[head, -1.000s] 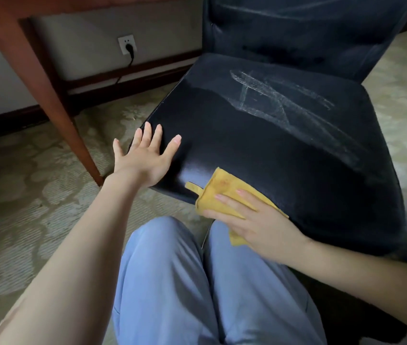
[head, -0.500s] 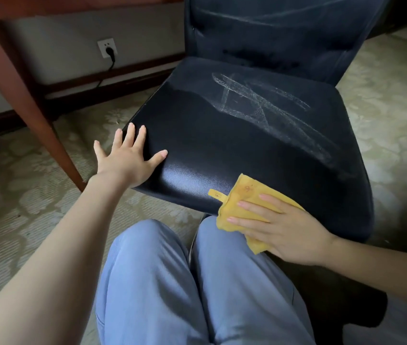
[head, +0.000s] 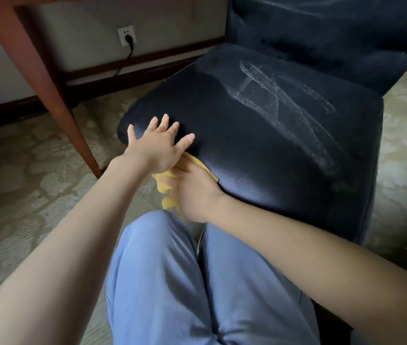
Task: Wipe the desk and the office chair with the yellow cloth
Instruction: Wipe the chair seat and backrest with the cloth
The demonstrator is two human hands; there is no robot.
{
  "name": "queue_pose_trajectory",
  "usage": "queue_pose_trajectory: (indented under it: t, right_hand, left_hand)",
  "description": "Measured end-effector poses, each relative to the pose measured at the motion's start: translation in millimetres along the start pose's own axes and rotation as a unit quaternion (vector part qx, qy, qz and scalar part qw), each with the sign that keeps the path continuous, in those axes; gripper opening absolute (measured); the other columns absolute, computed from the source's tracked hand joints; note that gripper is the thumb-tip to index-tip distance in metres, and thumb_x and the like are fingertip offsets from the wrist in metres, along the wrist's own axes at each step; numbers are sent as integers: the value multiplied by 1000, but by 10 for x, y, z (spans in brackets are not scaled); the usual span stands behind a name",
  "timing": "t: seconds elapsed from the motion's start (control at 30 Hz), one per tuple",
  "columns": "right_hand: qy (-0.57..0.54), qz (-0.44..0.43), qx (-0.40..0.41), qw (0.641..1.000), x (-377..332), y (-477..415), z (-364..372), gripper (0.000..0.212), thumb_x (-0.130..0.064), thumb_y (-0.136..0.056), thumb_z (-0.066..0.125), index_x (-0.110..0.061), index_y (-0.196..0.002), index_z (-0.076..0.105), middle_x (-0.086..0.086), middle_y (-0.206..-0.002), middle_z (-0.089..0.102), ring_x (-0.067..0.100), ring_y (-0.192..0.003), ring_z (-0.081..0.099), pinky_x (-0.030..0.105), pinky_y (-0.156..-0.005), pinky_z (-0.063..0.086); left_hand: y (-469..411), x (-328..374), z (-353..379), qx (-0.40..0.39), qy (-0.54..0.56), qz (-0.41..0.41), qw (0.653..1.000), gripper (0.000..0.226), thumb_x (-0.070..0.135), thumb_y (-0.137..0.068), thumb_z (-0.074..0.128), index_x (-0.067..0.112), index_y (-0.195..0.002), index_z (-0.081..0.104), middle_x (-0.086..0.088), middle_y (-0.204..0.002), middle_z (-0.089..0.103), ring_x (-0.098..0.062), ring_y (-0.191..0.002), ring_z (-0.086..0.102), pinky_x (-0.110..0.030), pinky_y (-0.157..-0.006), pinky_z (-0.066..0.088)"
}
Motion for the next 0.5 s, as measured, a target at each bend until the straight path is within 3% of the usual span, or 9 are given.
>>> queue_pose_trajectory:
  t: [0.13,0.2,0.33,0.5]
  right_hand:
    - [10,14,-7,1000,-37,122,64,46,-44,-100,26,-25,-134,52,0,-150,33,32,-143,2,52,-113,-3]
    - [4,-21,-2,1000,-75,344,137,42,-43,-99,32,-27,-126,59,-2,-143,44,33,-143,4,53,-113,-9]
    - [-7,-61,26,998,-90,947,318,43,-39,-96,39,-16,-125,60,7,-149,37,35,-144,-3,55,-114,-9]
    - [-22,-61,70,995,-80,1651,461,38,-43,-79,63,-17,-104,73,2,-140,50,25,-141,27,50,-116,7]
  left_hand:
    - [95,228,57,3,27,-1,1000,75,64,-94,19,20,-153,6,-7,-161,4,-24,-148,5,-55,-114,-2]
    - [187,373,114,10,25,9,1000,76,64,-94,18,20,-153,4,-10,-161,0,-29,-147,1,-54,-114,-2]
    - [326,630,261,7,32,9,999,78,66,-93,16,21,-153,-1,-13,-160,-10,-35,-146,-11,-56,-113,-6]
    - [410,766,399,13,49,0,999,82,68,-91,16,18,-152,-8,-16,-158,-18,-40,-143,-16,-56,-114,-3]
Point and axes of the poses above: each hand's wrist, its own y-axis away from the middle knuckle, its own z-axis out of the palm, x = y × z, the point moved 8 cm from there along -y, towards the middle knuckle
